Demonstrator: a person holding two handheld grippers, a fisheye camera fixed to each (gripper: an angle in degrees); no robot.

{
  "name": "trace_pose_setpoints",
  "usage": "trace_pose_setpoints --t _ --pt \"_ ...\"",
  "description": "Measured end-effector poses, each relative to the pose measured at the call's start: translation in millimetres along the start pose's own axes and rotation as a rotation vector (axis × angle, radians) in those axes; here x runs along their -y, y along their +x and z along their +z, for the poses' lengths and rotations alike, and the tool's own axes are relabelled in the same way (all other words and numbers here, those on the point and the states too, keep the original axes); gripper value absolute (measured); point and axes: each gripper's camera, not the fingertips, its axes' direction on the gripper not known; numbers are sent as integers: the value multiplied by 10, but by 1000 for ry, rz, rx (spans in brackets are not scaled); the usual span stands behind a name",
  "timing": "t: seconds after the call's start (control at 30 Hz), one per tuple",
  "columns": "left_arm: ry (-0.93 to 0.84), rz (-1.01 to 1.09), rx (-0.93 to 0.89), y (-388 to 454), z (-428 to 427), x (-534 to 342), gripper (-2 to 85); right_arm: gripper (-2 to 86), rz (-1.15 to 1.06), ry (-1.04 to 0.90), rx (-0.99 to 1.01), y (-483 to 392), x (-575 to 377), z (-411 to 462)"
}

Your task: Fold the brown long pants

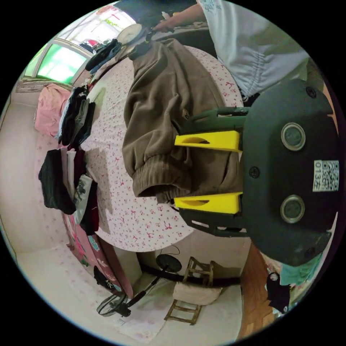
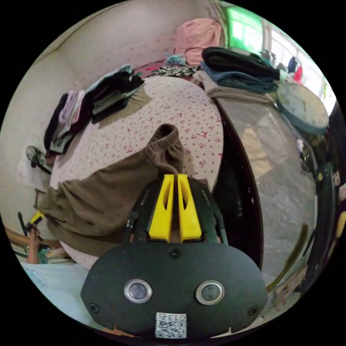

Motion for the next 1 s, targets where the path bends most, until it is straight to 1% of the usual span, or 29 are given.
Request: trace_pose_setpoints --t 0.07,0.13,0.17,0.2,0.23,0.27,0.3,0.37,0.5,0.63,0.7,0.77,0.87,0.93,0.97,1.0 --pt "-11 24 -46 -37 96 86 115 17 150 37 178 418 -115 -55" --pt "25 30 -61 -58 87 171 32 15 197 36 273 609 -173 -49" --pt "45 19 -71 -73 61 184 28 15 226 65 357 710 -204 -69" --pt "102 -15 -112 -126 -16 193 21 15 241 92 413 762 -220 -90" --pt "183 -55 -166 -199 -115 176 17 15 273 165 535 868 -254 -147" --pt "221 -79 -185 -240 -165 163 15 14 289 245 626 955 -279 -217" --pt "272 -121 -214 -321 -242 143 12 14 288 280 653 986 -285 -255" --pt "321 -167 -220 -414 -315 124 10 13 254 360 659 1050 -250 -388" --pt "426 -228 -270 -581 -457 163 7 11 211 421 648 1078 -111 -499" --pt "524 -268 -208 -728 -660 399 6 12 147 509 676 1018 161 -583" --pt "534 -290 -190 -831 -685 587 6 12 152 524 674 1004 326 -562" --pt "515 -302 -163 -920 -643 834 6 14 209 488 665 1011 600 -419" --pt "407 -336 -170 -1064 -344 1347 6 18 274 388 626 975 1029 -82" --pt "260 -359 -92 -1090 52 1784 7 23 301 294 584 914 1325 203" --pt "223 -373 -78 -1097 166 1876 7 27 323 233 564 877 1509 412" --pt "168 -413 -54 -1107 380 2019 7 30 334 213 551 859 1590 509"
